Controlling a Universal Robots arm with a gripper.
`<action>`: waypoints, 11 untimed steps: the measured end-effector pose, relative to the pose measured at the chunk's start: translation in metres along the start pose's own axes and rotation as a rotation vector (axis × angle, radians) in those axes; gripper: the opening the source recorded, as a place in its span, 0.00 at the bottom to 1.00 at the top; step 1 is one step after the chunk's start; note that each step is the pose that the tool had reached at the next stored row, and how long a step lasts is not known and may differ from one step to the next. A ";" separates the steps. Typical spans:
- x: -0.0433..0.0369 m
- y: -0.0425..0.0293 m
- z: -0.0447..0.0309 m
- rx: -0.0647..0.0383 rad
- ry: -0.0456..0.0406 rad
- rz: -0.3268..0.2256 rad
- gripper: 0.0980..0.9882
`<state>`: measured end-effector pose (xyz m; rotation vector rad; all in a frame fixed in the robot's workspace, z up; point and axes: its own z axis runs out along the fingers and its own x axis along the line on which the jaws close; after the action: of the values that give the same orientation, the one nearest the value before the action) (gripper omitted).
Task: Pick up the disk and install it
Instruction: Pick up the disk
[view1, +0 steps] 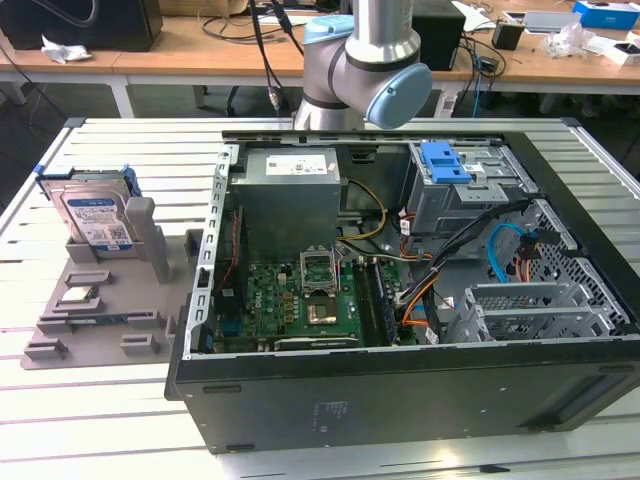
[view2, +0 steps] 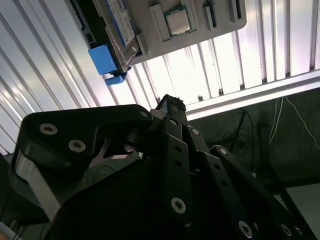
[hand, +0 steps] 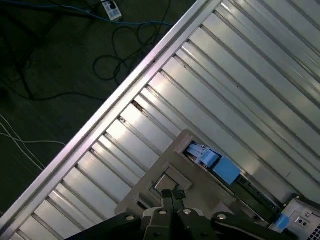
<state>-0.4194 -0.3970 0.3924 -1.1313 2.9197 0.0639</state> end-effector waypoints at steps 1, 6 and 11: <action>0.0000 0.0000 0.0000 0.000 0.0004 -0.010 0.01; 0.0000 0.0000 0.0000 -0.002 0.0027 -0.077 0.01; 0.0000 0.0000 -0.0001 0.009 0.0199 -0.177 0.01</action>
<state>-0.4193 -0.3969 0.3925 -1.3912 2.8188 0.0381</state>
